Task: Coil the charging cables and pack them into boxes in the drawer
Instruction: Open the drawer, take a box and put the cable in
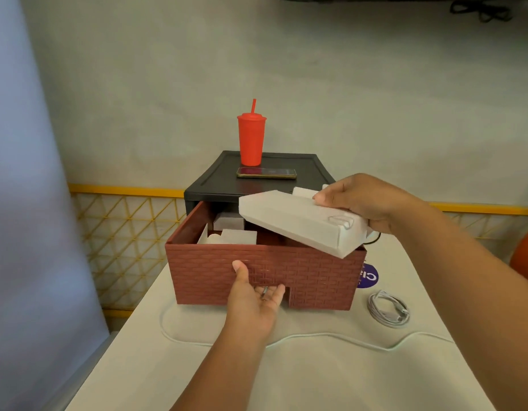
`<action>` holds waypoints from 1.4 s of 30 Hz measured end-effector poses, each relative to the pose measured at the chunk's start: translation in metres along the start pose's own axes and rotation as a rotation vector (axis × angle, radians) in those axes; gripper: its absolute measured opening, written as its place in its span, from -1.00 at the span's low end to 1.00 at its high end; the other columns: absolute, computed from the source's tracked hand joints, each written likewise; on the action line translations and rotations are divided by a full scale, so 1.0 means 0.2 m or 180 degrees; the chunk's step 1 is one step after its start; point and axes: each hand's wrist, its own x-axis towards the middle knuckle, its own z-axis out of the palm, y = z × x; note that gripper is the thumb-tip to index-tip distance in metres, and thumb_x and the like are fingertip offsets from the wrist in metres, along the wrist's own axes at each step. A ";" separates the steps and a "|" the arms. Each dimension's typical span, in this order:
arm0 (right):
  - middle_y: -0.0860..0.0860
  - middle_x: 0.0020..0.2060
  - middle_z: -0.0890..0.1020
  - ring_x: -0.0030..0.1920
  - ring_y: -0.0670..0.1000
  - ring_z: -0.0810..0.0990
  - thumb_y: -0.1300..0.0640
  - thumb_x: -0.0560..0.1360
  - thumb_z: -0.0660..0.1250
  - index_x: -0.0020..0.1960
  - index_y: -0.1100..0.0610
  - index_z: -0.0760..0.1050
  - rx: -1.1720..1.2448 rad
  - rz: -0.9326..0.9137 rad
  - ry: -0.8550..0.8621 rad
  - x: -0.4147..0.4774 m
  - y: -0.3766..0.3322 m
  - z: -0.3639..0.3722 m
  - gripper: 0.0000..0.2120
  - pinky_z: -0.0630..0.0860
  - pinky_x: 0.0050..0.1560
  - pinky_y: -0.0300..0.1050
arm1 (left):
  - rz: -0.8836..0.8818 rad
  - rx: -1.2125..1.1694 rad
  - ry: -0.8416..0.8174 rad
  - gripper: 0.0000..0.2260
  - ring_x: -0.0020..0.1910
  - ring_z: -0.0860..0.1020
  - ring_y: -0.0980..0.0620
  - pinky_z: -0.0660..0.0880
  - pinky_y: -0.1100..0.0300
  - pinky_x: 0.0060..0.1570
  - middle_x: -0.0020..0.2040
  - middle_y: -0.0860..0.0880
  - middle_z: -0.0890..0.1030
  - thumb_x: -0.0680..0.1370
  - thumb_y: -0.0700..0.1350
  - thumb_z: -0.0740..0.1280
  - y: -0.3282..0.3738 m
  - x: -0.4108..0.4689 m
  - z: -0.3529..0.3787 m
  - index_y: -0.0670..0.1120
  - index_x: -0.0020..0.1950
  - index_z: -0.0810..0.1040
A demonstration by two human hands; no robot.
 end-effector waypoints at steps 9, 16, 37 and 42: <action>-0.13 -0.30 0.53 -0.40 -0.21 0.45 0.13 0.35 0.49 -0.08 -0.09 0.58 -0.0065 -0.0762 0.1027 -0.18 0.28 -0.05 -0.80 0.32 -0.40 -0.51 | 0.0162 0.0132 0.0038 -0.52 0.41 0.28 -0.16 0.30 -0.14 0.33 0.41 -0.19 0.32 0.59 0.05 0.19 0.04 0.17 0.13 -0.18 0.42 0.24; -0.12 -0.22 0.61 -0.37 -0.21 0.46 0.25 0.37 0.45 -0.14 -0.23 0.55 -0.0089 -0.0790 0.0576 -0.18 0.57 0.05 -0.65 0.37 -0.28 -0.45 | 0.0203 0.0666 0.0119 -0.50 0.33 0.38 -0.17 0.41 -0.08 0.28 0.34 -0.18 0.39 0.57 0.06 0.23 0.08 0.41 0.19 -0.20 0.40 0.23; -0.05 -0.28 0.69 -0.20 0.07 0.62 0.22 0.23 0.44 -0.16 0.12 0.66 -0.1419 -0.1903 0.1524 0.06 0.82 0.39 -0.82 0.58 -0.14 0.06 | 0.1401 0.3377 -0.1205 -0.65 -0.10 0.57 0.09 0.47 0.21 -0.14 0.01 0.04 0.60 0.50 -0.34 0.30 0.00 0.27 -0.15 0.10 0.03 0.33; -0.06 0.09 0.55 0.11 -0.18 0.32 0.19 0.43 0.40 0.09 0.09 0.62 -0.0796 -0.1391 0.1934 0.01 0.86 0.37 -0.77 0.33 0.09 -0.22 | 0.1922 0.4093 -0.1365 -0.52 0.16 0.45 0.17 0.35 0.34 0.10 0.23 0.18 0.44 0.51 -0.30 0.31 0.02 0.23 -0.18 0.30 0.14 0.36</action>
